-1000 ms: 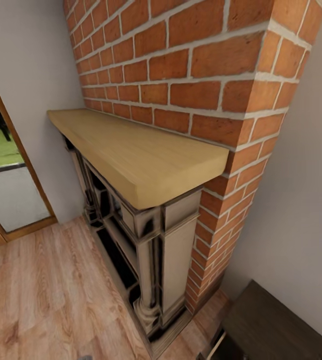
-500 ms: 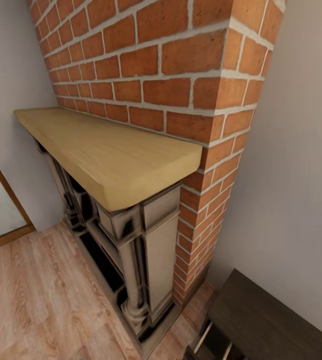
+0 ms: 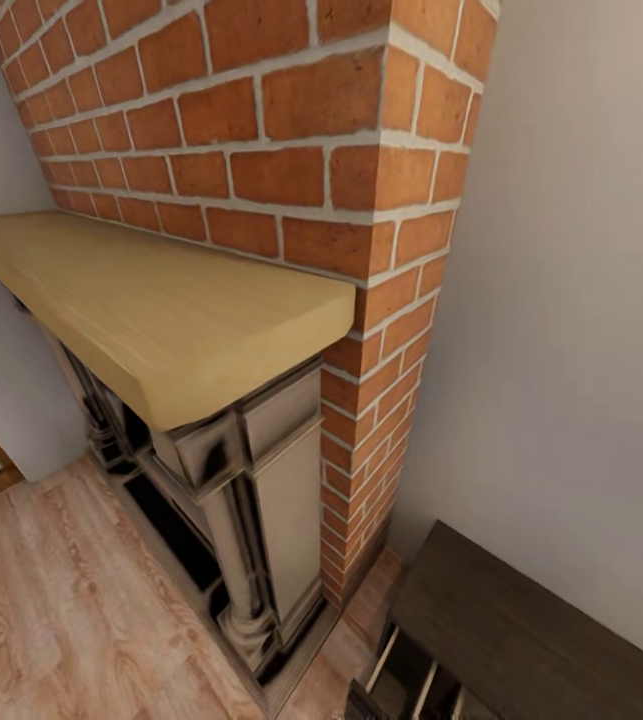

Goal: Place each of the two pumpkins and all three candles from the living room inside a cabinet in the living room (use any cabinet), then make sure every cabinet is closed, and position the cauldron so it is next to a table in the living room.

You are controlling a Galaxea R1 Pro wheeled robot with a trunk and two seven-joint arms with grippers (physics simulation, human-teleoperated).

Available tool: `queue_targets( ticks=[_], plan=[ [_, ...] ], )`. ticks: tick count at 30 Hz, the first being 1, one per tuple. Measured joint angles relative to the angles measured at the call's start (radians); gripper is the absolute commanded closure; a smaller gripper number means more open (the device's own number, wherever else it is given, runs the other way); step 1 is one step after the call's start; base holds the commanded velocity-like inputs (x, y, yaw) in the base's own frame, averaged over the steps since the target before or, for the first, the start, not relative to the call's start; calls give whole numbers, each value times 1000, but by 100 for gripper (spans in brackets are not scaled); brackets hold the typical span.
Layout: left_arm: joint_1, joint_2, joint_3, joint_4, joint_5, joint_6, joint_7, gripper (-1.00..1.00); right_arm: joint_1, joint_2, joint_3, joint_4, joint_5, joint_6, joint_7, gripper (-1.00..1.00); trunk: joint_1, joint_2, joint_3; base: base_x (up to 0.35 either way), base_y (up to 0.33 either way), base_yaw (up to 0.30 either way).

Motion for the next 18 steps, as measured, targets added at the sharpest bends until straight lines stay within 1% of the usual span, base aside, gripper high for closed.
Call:
queue_targets(
  ticks=[18],
  plan=[
    [0, 0, 0, 0, 0, 0, 0, 100, 0, -1, 0, -1, 1, -1, -1, 100, 0, 0, -20, 0, 0, -207]
  ],
)
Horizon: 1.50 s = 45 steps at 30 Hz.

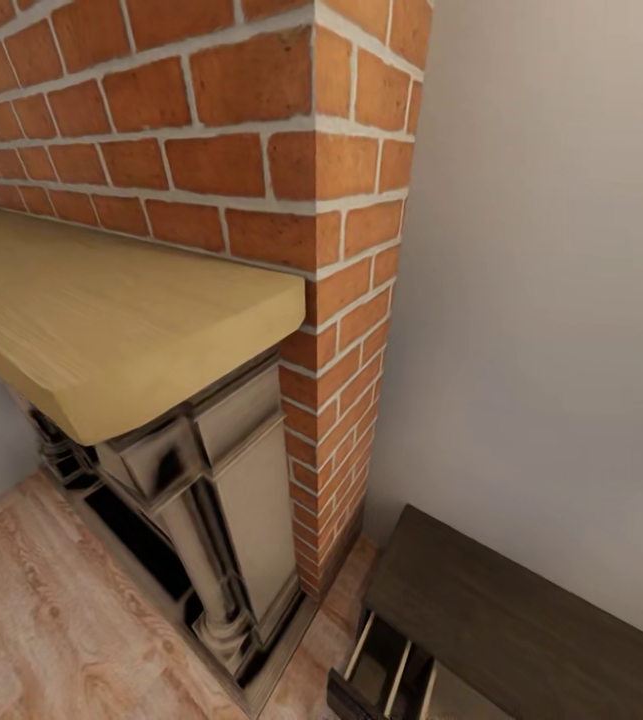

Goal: Place each of the two pumpkins and all three candles from the living room inside a cabinet in the living room (use any cabinet), then make sure every cabinet is closed, and position the cauldron so it is next to a table in the living room.

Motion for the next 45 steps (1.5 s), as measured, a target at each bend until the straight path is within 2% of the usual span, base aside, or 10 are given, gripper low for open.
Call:
queue_targets(
  ticks=[6, 10, 18, 25, 28, 34, 45],
  plan=[
    [0, -2, 0, 0, 0, 2, -1, 100, 0, -1, 0, 0, 1, 0, 0, 100, 0, 0, -5, 0, 0, -238],
    [0, -23, 1, 0, -1, 1, -2, 100, 0, 0, 2, 0, 1, 0, 1, 100, 0, 0, -9, 0, 0, -239],
    [0, -32, 2, 0, 0, -2, -2, 100, 0, 0, 2, 0, 1, 0, 1, 100, 0, 0, -16, 0, 0, -239],
    [0, -31, 2, 0, 1, -1, -1, 100, 0, 0, 2, 0, 1, 0, 1, 100, 0, 0, -22, 0, 0, -241],
    [1, -20, 3, 0, 3, 1, 6, 100, 0, 0, 1, 0, 1, 0, 1, 100, 0, 0, -25, 0, 0, -254],
    [3, -14, 3, 2, 3, 4, 8, 100, -1, 0, 2, 0, 1, 0, 1, 100, 0, 0, -29, 0, 0, -257],
    [6, -15, 3, 3, 2, 5, 6, 100, 0, 0, 1, 0, 1, 0, 1, 100, 0, 0, -37, 0, 0, -258]
  ],
)
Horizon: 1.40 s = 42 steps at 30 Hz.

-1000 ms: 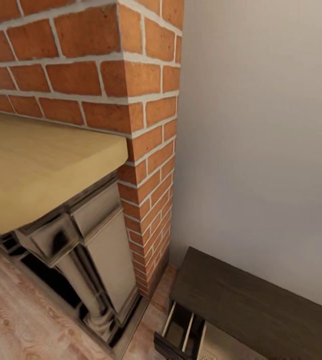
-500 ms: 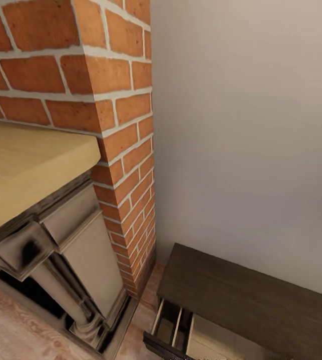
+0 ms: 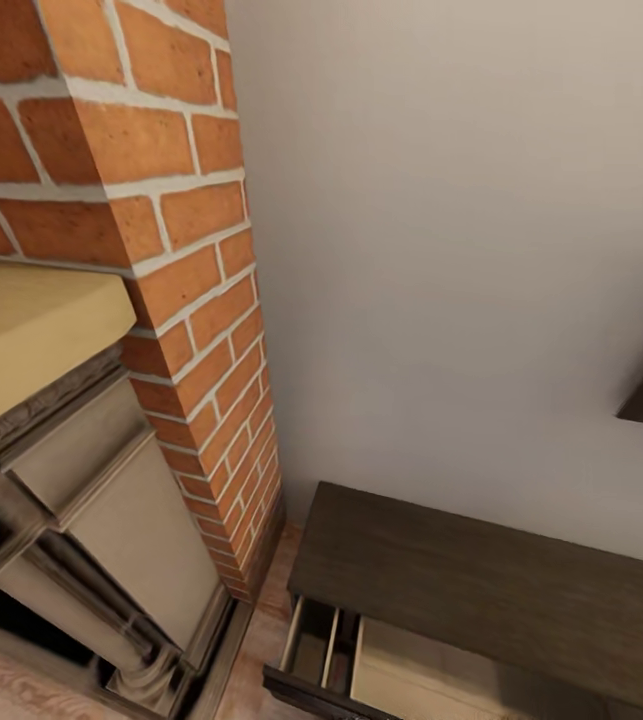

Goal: Place each of the two pumpkins and all three candles from the living room inside a cabinet in the living room (use any cabinet), then make sure every cabinet is closed, and position the cauldron so it is next to a table in the living room.

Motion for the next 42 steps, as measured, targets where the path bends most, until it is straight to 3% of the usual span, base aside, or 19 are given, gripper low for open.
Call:
queue_targets(
  ticks=[42],
  plan=[
    [5, -2, 0, 1, -2, -1, -4, 100, 0, 0, 0, 0, 0, 0, -1, 100, 0, 0, -30, 0, 0, -254]
  ],
)
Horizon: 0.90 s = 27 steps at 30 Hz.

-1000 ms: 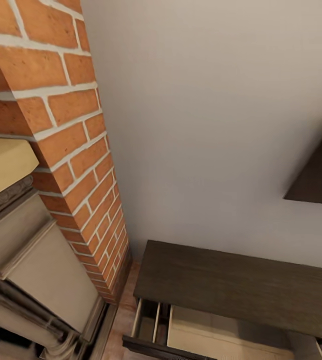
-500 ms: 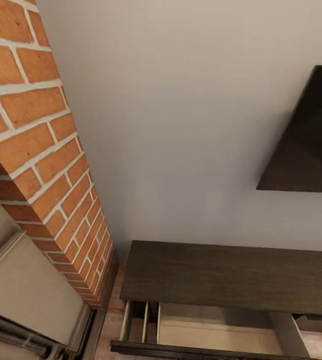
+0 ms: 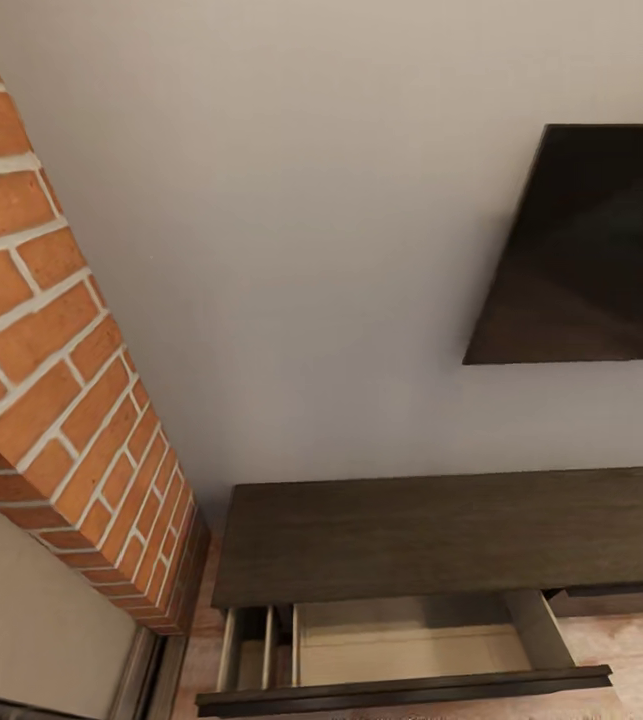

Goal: Place each of the two pumpkins and all three candles from the living room inside a cabinet in the living room (use any cabinet), then make sure every cabinet is closed, and position the cauldron so it is next to a table in the living room.

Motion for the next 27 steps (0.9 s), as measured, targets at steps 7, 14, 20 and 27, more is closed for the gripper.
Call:
queue_targets(
  ticks=[7, 14, 20, 27],
  plan=[
    [0, -1, -1, 0, 0, 0, 0, 100, 0, 1, 2, 0, 0, -3, 0, 100, 0, 0, -1, 0, 0, -23],
    [0, 2, -1, 1, -1, 0, 2, 100, 0, 3, 2, 0, 6, -5, 0, 100, 0, 0, -1, 93, -80, 0],
    [0, 2, 0, 1, -2, 0, 2, 100, 0, 3, 2, 0, 7, -7, 0, 100, 0, 0, -2, 251, -203, 0],
    [0, 3, 0, 1, -1, 0, 2, 100, 1, 3, 1, 0, 6, -8, 0, 100, 0, 0, -10, 100, -84, 0]
  ],
)
